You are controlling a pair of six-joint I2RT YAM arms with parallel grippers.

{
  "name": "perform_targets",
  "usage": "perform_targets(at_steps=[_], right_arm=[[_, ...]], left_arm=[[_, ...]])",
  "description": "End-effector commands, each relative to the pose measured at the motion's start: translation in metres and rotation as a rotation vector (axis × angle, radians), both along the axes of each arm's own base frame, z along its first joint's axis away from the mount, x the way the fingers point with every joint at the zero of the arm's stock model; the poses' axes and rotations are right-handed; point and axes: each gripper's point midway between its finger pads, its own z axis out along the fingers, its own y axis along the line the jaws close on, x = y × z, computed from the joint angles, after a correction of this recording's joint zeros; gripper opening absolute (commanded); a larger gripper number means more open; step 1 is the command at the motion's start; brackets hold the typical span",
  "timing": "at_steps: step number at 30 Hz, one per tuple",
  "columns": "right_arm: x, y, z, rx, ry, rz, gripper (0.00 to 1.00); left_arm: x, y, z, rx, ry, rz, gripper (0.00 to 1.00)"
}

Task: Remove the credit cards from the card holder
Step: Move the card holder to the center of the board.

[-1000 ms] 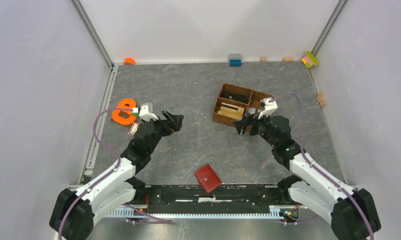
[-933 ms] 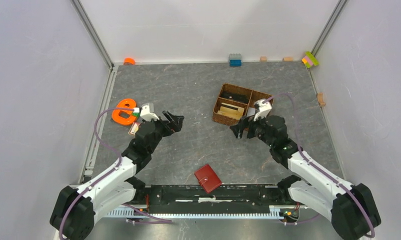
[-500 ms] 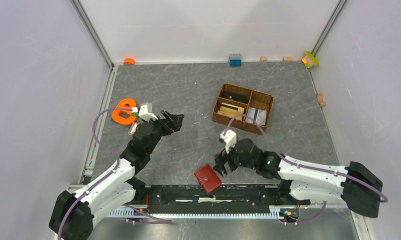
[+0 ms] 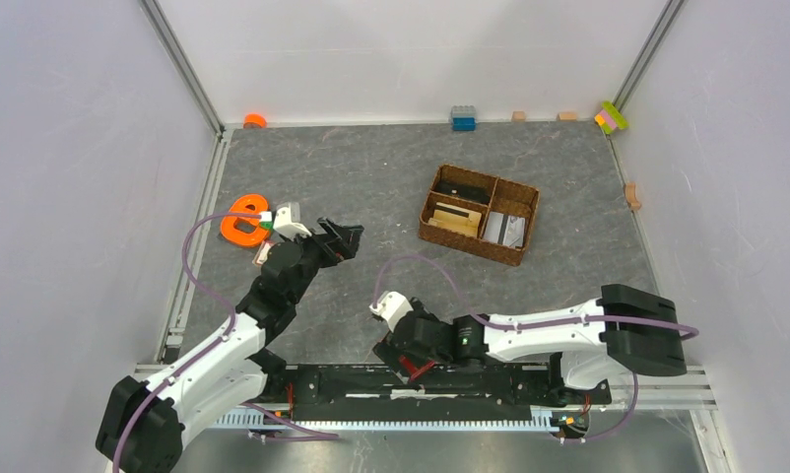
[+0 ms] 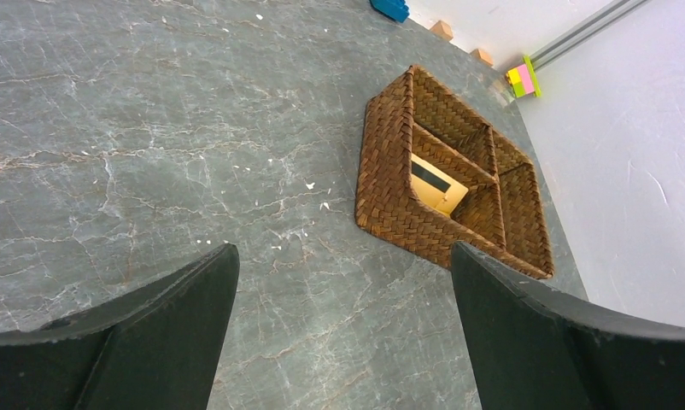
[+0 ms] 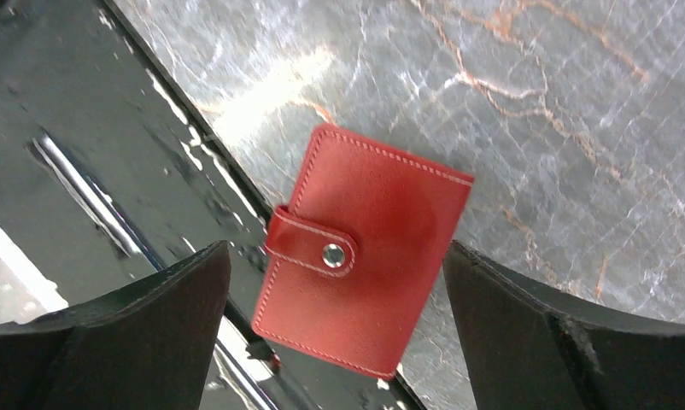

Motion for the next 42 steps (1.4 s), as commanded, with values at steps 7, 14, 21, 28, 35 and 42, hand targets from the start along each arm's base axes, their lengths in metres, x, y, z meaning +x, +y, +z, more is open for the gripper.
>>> perform_targets(at_steps=[7,14,21,28,35,42], right_arm=[[0.017,-0.006,-0.010,-0.125,-0.049,-0.148,0.99],[0.008,-0.006,-0.022,-0.100,0.005,-0.139,0.99],[0.001,-0.001,-0.026,-0.091,0.047,-0.100,0.91],[0.045,-0.012,-0.006,-0.005,0.032,-0.165,0.80],[0.129,-0.016,0.022,0.099,-0.024,-0.288,0.82],[0.178,0.000,0.048,0.242,-0.125,-0.298,0.98]], left_arm=[[0.004,-0.002,0.006,0.018,-0.022,0.001,0.99],[0.002,-0.001,0.009,0.010,-0.031,0.001,0.99],[0.003,-0.002,0.008,0.013,-0.025,0.000,0.99],[0.003,-0.003,0.003,0.009,-0.008,-0.003,0.99],[0.007,-0.010,-0.009,0.017,0.038,-0.018,1.00],[0.010,-0.039,-0.035,0.000,0.115,-0.141,0.98]])
